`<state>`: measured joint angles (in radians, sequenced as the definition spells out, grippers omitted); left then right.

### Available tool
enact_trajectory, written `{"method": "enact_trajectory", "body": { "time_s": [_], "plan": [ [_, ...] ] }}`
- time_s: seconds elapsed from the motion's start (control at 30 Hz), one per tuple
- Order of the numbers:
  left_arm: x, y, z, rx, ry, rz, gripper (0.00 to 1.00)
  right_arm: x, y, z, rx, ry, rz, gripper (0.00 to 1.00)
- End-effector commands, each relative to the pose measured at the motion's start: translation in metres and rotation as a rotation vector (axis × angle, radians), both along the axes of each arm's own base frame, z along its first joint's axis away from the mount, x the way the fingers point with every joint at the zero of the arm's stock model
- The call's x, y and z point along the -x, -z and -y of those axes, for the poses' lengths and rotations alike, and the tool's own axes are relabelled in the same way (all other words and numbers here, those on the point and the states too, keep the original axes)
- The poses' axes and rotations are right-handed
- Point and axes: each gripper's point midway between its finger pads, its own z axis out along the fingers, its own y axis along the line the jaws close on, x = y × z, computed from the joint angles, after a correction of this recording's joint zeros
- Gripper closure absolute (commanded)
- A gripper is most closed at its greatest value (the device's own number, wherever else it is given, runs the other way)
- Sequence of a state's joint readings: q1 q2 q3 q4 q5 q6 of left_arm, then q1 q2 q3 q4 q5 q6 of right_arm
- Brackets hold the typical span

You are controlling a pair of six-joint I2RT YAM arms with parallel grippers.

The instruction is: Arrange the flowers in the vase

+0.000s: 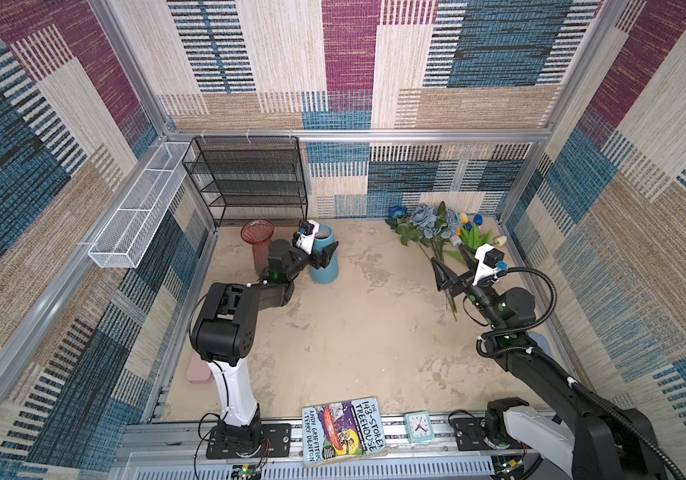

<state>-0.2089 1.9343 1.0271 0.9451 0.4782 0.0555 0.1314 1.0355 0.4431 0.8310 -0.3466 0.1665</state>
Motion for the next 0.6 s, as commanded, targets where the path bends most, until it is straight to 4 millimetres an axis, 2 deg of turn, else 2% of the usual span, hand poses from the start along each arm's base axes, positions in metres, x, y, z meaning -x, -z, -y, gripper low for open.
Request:
{"method": "enact_trajectory", "body": {
  "time_s": [0.0, 0.1, 0.2, 0.23, 0.33, 0.43, 0.57],
  "plan": [
    [0.002, -0.001, 0.007, 0.004, 0.034, -0.002, 0.24, -0.011, 0.000, 0.014, -0.046, 0.084, -0.047, 0.00],
    [0.004, -0.004, 0.011, 0.016, 0.053, 0.000, 0.34, -0.016, -0.002, 0.022, -0.073, 0.134, -0.062, 0.00],
    [0.007, -0.006, 0.017, 0.025, 0.072, 0.008, 0.55, -0.023, -0.001, 0.032, -0.096, 0.193, -0.093, 0.00],
    [0.008, -0.008, 0.020, 0.028, 0.079, 0.014, 0.57, -0.025, -0.001, 0.035, -0.103, 0.210, -0.101, 0.00],
    [0.011, -0.014, 0.028, 0.041, 0.105, 0.027, 0.71, -0.028, -0.003, 0.038, -0.112, 0.229, -0.104, 0.00],
    [0.016, -0.029, 0.042, 0.081, 0.147, 0.055, 0.73, -0.028, -0.008, 0.040, -0.115, 0.236, -0.095, 0.00],
    [0.020, -0.044, 0.079, 0.115, 0.220, 0.091, 0.76, -0.033, -0.011, 0.047, -0.111, 0.285, -0.103, 0.00]
  ]
}}
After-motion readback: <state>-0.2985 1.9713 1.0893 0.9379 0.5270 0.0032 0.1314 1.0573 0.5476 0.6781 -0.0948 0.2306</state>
